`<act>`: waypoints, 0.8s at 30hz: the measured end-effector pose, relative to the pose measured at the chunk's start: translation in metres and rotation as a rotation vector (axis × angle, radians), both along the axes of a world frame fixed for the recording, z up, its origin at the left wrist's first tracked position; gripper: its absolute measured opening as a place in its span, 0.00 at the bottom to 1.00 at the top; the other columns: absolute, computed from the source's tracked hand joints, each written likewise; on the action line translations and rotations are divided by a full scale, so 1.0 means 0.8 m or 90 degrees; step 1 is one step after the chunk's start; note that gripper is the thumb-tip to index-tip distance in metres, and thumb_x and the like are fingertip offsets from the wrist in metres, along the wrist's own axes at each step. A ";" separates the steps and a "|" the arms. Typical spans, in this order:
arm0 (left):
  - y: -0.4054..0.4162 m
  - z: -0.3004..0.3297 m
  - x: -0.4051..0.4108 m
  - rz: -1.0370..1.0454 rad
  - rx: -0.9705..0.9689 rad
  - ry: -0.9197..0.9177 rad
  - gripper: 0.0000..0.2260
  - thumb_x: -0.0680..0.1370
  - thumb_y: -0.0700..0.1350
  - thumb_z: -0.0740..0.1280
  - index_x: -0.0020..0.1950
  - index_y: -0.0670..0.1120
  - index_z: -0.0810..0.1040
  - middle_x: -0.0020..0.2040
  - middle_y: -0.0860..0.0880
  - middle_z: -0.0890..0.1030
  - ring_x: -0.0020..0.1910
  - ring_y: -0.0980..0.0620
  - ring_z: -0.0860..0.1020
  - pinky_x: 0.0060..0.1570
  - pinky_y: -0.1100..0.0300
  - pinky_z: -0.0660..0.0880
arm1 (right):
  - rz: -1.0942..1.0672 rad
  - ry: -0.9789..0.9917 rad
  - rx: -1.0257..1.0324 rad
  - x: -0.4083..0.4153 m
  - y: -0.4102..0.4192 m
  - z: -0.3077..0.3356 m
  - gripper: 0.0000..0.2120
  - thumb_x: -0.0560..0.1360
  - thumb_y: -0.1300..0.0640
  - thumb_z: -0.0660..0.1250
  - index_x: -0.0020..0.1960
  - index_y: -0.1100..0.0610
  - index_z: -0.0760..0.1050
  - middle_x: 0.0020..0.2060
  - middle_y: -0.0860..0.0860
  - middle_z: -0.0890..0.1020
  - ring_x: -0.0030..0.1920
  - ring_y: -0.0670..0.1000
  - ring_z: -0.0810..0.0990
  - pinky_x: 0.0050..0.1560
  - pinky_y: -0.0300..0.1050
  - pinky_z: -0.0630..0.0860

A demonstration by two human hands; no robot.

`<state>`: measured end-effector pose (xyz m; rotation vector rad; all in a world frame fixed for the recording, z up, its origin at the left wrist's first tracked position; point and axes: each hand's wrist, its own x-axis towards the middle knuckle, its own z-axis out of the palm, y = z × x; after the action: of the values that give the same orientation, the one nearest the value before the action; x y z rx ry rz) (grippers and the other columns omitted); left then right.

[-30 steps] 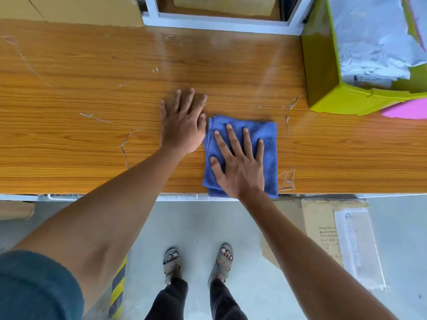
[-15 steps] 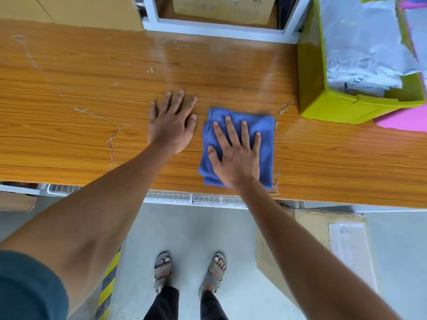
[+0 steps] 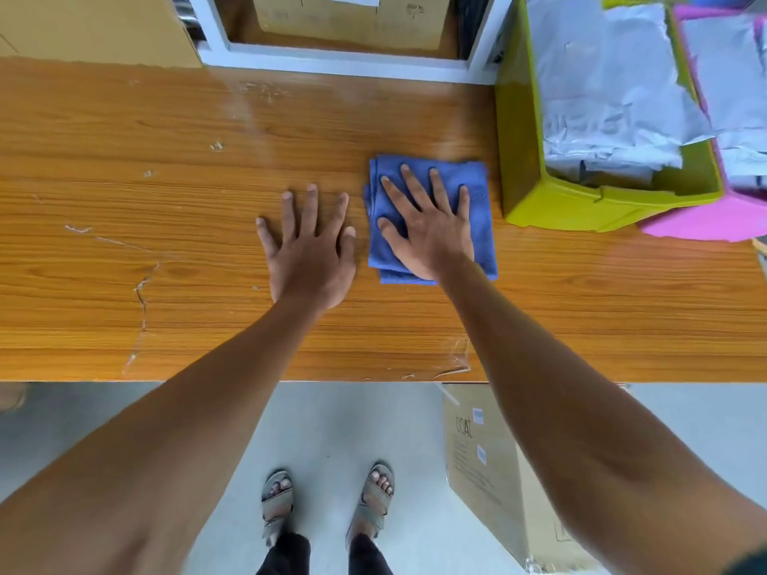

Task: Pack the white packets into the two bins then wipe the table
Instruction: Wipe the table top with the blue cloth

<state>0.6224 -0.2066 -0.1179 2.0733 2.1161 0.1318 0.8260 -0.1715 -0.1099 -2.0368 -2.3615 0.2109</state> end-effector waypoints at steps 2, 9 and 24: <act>-0.001 0.001 0.000 0.001 -0.002 0.001 0.26 0.86 0.62 0.40 0.85 0.66 0.46 0.87 0.54 0.43 0.85 0.43 0.40 0.79 0.29 0.41 | -0.005 -0.003 -0.001 0.001 0.005 -0.003 0.33 0.82 0.30 0.43 0.85 0.38 0.47 0.85 0.42 0.48 0.85 0.57 0.46 0.78 0.76 0.46; -0.001 0.009 0.001 -0.004 -0.012 -0.013 0.26 0.86 0.63 0.42 0.85 0.65 0.49 0.87 0.52 0.45 0.86 0.42 0.41 0.78 0.28 0.42 | 0.004 -0.003 0.022 0.013 -0.144 -0.006 0.32 0.84 0.32 0.48 0.86 0.40 0.49 0.86 0.44 0.47 0.85 0.57 0.46 0.79 0.75 0.47; 0.000 0.004 0.001 -0.004 -0.013 0.007 0.26 0.85 0.63 0.40 0.85 0.65 0.45 0.87 0.53 0.42 0.85 0.42 0.39 0.78 0.28 0.42 | -0.001 -0.009 -0.038 0.009 -0.063 0.003 0.38 0.79 0.24 0.41 0.85 0.38 0.42 0.85 0.43 0.42 0.85 0.60 0.43 0.76 0.79 0.45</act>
<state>0.6232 -0.2068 -0.1149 2.0734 2.1079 0.0971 0.8331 -0.2218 -0.1075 -2.0730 -2.3890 0.2706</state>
